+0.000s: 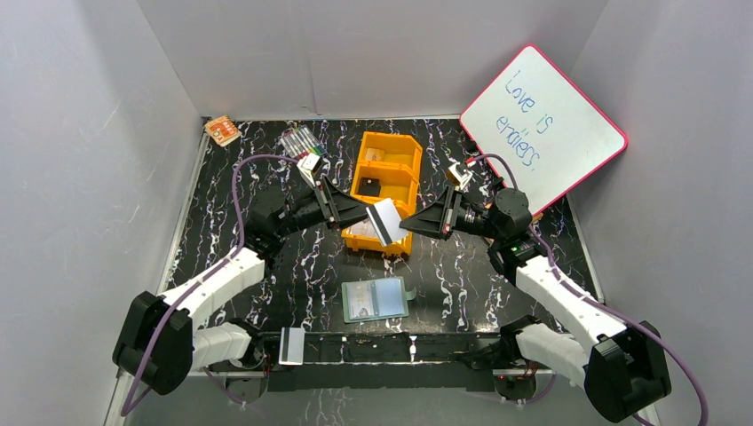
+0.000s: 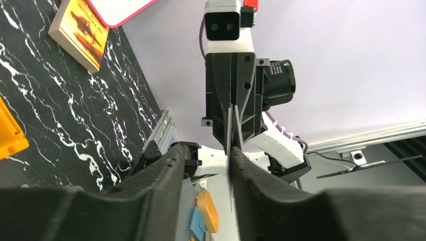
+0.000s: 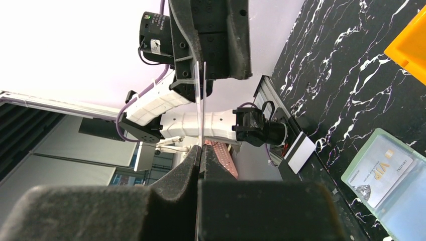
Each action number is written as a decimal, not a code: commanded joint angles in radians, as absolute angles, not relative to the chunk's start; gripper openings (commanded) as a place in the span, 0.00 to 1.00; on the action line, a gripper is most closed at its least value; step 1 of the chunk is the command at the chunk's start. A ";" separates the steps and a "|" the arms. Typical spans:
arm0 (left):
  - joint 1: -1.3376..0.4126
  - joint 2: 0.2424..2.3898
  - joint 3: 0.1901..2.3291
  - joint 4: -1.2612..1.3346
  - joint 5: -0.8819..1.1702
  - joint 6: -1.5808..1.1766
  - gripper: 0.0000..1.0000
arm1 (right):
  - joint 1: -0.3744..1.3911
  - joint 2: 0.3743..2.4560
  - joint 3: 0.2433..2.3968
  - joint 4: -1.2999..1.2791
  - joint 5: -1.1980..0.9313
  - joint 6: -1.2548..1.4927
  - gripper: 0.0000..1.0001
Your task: Put the credit cards into the card holder
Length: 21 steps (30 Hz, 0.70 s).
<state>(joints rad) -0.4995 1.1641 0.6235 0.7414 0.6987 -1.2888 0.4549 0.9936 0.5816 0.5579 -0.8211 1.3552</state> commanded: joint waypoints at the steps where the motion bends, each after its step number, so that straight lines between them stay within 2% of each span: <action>1: -0.500 1.153 0.658 0.844 0.728 -1.317 0.29 | 0.463 0.995 0.618 0.632 -0.821 1.355 0.00; 7: -0.500 1.135 0.647 0.848 0.718 -1.322 0.00 | 0.462 0.992 0.606 0.646 -0.811 1.367 0.00; 21: -0.447 1.049 0.623 0.692 0.597 -1.279 0.00 | 0.458 1.014 0.577 0.629 -0.786 1.349 0.00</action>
<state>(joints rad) -0.4896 1.1122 0.6216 0.7345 0.6594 -1.3197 0.4614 1.0149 0.5777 0.5797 -0.7811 1.3624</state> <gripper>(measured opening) 0.010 0.052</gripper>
